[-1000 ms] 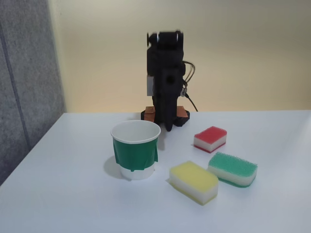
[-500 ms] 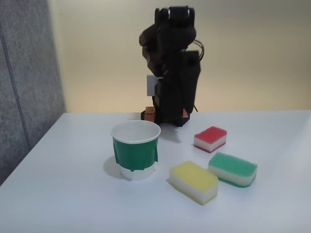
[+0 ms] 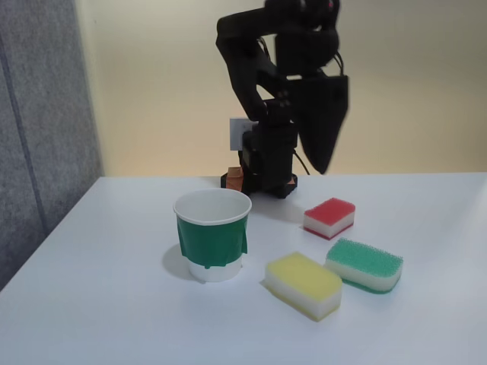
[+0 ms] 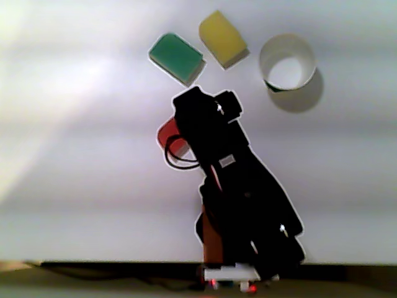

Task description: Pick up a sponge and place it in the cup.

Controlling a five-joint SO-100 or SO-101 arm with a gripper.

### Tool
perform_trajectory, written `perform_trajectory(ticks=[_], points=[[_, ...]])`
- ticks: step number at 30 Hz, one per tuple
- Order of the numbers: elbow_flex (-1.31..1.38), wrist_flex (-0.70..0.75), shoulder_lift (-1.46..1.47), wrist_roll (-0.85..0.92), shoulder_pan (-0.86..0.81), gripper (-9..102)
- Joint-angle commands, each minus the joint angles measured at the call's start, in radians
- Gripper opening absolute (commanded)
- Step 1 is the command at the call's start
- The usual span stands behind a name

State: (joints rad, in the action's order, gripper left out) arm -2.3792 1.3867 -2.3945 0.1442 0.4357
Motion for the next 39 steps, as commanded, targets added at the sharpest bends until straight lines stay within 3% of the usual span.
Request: perform_trajectory(ticks=[1, 10, 22, 29, 39], points=[[0.031, -0.075, 0.044, -0.003, 0.034, 1], [-0.029, -0.241, 0.14, -0.003, 0.086, 1], [-0.161, -0.376, 0.115, 0.009, 0.078, 13], [-0.178, -0.371, 0.091, 0.028, 0.074, 33], [-0.172, -0.365, 0.095, 0.055, 0.084, 36]])
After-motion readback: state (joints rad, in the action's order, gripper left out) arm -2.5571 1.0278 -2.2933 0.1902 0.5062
